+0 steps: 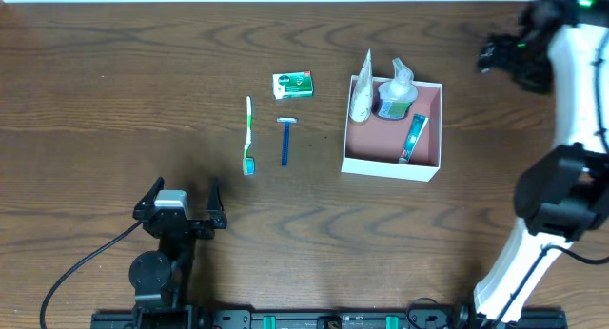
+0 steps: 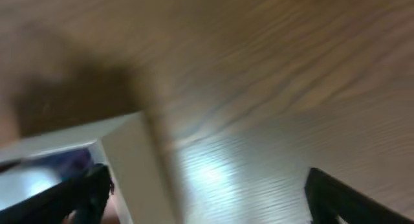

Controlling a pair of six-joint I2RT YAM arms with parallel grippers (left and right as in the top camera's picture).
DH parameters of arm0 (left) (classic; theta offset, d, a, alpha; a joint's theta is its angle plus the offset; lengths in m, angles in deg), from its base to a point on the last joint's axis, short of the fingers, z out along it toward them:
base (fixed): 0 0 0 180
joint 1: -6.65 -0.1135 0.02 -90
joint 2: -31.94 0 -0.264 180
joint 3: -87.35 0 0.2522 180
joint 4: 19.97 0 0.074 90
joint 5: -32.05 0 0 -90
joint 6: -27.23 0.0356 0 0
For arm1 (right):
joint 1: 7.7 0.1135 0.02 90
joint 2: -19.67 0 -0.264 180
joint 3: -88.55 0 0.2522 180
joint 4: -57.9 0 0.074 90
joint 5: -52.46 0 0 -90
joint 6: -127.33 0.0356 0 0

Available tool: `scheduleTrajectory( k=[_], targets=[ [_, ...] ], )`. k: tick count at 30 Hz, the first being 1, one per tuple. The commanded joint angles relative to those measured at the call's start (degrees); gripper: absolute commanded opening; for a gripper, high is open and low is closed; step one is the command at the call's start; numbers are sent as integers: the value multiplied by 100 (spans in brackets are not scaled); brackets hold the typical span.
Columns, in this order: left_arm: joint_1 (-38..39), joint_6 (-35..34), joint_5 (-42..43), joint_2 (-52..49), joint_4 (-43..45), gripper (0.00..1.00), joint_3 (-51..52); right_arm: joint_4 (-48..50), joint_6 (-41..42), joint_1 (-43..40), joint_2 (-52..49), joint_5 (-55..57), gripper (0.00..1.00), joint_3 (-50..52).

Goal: Pack container
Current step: 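Withdraw the right gripper to the right side, then raise the left arm and reach toward the green soap bar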

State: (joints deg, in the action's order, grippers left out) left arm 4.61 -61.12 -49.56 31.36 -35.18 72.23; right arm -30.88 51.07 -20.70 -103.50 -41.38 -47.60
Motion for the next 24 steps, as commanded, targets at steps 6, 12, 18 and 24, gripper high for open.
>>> scheduleTrajectory(
  k=[6, 12, 18, 24],
  targets=[
    [20, -4, 17, 35, -37, 98, 114, 205, 81, -728, 22, 142, 99, 219],
    [26, -59, 24, 35, 122, 98, 111, 748, 81, -839, 22, 431, 99, 1222],
    [24, -365, 671, 35, 487, 98, 109, 992, 81, -848, 22, 442, 99, 1635],
    [24, -481, 1213, -262, 376, 98, -181, 992, 81, -846, 22, 446, 99, 1635]
  ],
)
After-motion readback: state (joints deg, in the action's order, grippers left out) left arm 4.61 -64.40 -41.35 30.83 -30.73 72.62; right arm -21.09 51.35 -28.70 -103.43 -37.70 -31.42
